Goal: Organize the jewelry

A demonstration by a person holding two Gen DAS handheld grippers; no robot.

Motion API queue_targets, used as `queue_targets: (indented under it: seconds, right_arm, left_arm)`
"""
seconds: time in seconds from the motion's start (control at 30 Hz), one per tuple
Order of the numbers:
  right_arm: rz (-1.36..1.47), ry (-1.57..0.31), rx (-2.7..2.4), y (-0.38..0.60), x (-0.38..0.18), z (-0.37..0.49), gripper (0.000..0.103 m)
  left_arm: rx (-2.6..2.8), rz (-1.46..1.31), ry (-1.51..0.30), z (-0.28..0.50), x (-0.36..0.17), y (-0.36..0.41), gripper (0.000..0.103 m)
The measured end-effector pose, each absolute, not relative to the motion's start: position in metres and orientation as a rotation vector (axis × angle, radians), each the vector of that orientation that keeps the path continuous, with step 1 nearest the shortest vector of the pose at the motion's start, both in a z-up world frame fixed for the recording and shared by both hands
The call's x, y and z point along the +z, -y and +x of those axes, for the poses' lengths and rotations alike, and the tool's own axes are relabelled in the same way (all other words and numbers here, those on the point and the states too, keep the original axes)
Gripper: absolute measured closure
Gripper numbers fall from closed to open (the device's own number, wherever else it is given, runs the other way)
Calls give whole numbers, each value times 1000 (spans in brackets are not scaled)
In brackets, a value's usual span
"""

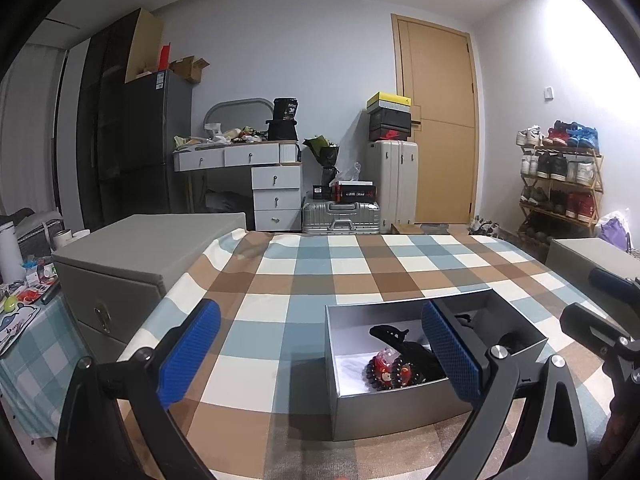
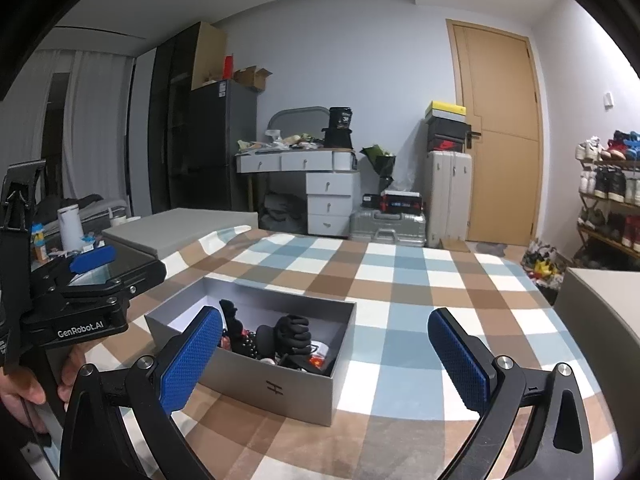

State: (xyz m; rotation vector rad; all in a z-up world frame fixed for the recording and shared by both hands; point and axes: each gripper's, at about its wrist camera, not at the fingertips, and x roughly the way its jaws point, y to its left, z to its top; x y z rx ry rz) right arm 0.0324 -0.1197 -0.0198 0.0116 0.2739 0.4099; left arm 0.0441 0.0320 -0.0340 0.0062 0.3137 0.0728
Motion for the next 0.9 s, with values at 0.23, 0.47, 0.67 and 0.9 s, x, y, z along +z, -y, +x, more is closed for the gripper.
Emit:
queue_targets:
  seconds: [0.23, 0.47, 0.67, 0.9]
  right_arm:
    - [12, -278, 413, 119, -20, 34, 0]
    - [13, -274, 419, 119, -21, 35, 0]
    - [12, -276, 430, 119, -22, 35, 0]
    - [12, -277, 431, 119, -22, 34, 0]
  left_arm:
    - [73, 6, -313, 45, -35, -32, 4]
    - [75, 6, -313, 44, -34, -31, 4]
    - [75, 6, -315, 46, -34, -31, 4]
    - [75, 6, -314, 46, -34, -31, 4]
